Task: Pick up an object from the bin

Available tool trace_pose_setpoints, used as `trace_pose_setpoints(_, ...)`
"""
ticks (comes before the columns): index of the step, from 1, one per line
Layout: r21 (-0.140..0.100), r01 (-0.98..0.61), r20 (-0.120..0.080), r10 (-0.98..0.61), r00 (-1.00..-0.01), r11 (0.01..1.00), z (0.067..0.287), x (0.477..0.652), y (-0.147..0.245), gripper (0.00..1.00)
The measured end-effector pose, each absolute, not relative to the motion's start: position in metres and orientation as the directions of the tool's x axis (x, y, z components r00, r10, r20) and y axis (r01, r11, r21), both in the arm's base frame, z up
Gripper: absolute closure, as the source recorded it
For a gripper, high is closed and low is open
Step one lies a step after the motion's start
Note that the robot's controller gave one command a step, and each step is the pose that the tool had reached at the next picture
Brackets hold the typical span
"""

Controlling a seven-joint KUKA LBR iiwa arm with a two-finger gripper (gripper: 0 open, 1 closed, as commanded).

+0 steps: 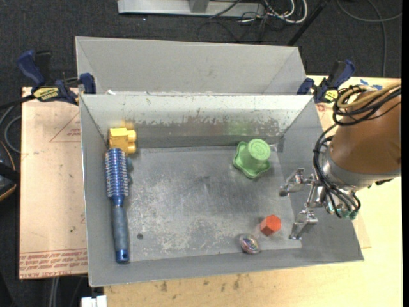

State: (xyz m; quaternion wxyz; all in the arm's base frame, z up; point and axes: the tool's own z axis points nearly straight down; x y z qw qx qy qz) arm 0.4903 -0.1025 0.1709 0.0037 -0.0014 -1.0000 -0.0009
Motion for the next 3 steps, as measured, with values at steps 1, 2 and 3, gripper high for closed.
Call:
trace_pose_setpoints(1,0.000,-0.064,-0.013,-0.064,-0.998,0.998,0.078,0.485,-0.085,0.00)
trace_pose_setpoints(2,-0.001,-0.067,-0.011,-0.067,-0.998,0.998,0.079,0.484,-0.085,1.00)
trace_pose_setpoints(3,-0.002,-0.040,-0.010,-0.040,-0.999,0.999,0.202,0.489,-0.092,1.00)
